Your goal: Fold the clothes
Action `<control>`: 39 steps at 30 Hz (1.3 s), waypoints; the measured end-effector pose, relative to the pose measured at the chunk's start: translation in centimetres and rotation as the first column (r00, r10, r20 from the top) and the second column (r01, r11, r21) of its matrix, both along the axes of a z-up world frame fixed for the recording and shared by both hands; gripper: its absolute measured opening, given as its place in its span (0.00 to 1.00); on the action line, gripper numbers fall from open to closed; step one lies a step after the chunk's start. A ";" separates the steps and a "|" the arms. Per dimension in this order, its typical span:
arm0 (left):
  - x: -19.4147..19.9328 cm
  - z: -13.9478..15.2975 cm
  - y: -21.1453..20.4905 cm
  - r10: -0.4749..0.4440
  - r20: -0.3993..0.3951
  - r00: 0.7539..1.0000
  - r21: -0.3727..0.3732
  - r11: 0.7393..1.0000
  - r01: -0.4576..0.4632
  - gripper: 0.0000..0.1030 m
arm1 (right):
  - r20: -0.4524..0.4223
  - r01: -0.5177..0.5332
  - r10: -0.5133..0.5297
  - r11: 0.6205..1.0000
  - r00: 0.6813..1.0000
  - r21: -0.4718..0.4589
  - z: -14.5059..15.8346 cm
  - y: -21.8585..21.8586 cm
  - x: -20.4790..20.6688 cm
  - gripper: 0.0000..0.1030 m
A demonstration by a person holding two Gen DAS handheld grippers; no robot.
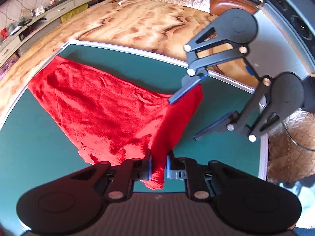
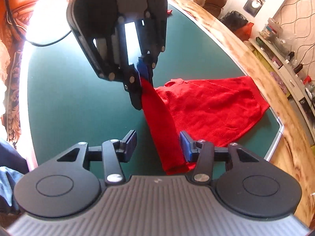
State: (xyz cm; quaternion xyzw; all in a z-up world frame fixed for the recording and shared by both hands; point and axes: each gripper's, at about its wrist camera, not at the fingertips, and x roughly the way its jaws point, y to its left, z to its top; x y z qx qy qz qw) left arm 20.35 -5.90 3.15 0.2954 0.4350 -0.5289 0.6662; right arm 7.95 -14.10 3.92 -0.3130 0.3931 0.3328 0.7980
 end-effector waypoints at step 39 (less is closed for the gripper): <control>13.4 1.3 -2.7 -0.093 -0.426 0.900 0.035 0.992 0.119 0.15 | -0.660 0.282 0.051 0.878 0.749 0.388 2.1 -10.2 17.6 0.12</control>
